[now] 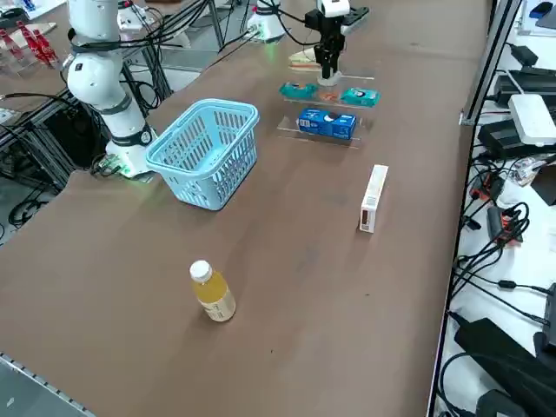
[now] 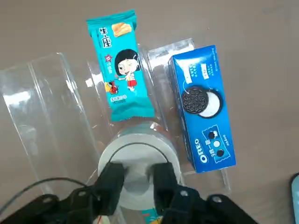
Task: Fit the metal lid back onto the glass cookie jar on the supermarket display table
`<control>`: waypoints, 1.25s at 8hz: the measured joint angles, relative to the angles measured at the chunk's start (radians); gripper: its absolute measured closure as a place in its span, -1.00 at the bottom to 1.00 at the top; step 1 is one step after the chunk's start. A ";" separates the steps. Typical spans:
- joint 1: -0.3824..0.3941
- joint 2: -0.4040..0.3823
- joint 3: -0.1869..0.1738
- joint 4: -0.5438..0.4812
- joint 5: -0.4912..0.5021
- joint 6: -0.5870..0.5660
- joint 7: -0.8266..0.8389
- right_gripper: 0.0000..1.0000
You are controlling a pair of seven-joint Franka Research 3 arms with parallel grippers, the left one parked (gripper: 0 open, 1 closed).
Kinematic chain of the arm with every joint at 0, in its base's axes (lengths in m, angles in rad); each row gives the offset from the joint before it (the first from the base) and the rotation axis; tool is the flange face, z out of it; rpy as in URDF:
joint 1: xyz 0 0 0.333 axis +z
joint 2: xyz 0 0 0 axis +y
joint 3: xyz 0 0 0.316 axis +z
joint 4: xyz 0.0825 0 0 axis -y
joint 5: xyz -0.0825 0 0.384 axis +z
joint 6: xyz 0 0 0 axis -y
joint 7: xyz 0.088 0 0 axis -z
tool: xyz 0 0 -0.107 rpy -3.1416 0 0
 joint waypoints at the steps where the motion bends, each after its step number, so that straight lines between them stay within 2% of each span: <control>1: 0.000 0.000 -0.001 0.000 0.000 0.002 0.000 -0.05; 6: 0.000 -0.008 -0.002 0.015 0.000 -0.015 0.000 -0.15; 8: -0.001 -0.046 -0.004 0.037 0.000 -0.085 0.000 -0.22; 10: -0.028 -0.111 -0.015 0.054 0.000 -0.185 -0.023 -0.42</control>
